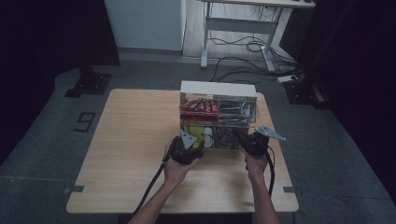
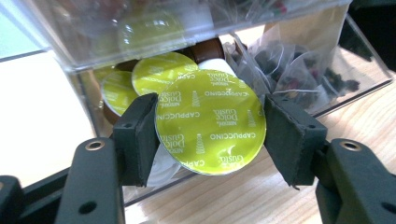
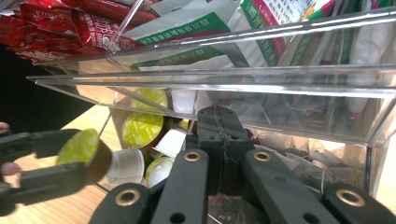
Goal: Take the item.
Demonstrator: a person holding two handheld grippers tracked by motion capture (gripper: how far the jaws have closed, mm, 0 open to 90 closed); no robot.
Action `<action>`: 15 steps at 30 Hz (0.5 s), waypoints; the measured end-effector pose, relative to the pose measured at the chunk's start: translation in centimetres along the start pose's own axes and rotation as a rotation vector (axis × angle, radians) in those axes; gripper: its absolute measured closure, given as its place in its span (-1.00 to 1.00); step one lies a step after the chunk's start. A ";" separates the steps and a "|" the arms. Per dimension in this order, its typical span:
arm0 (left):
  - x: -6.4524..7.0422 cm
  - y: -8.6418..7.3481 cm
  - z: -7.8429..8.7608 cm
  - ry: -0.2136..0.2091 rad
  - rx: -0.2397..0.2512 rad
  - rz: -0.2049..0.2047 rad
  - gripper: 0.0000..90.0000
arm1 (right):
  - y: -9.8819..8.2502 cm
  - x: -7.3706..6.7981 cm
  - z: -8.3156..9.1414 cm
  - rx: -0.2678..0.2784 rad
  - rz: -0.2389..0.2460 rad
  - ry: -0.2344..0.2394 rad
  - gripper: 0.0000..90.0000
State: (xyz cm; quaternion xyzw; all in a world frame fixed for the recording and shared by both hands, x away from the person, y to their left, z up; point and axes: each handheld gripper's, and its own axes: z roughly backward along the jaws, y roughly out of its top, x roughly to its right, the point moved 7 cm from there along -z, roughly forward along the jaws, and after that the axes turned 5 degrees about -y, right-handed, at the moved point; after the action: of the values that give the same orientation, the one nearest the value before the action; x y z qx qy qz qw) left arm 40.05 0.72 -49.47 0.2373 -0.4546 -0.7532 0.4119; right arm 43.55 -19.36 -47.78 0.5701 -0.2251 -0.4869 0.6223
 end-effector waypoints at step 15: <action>-0.9 -0.3 2.0 -0.002 0.018 0.025 -0.14 | -0.1 0.4 -0.1 -0.002 -0.011 -0.004 0.98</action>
State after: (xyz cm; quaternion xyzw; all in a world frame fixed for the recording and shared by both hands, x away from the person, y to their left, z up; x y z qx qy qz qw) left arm 38.92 2.51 -48.75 0.2345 -0.4645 -0.7443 0.4186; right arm 43.72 -19.63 -48.03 0.5697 -0.2228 -0.4917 0.6197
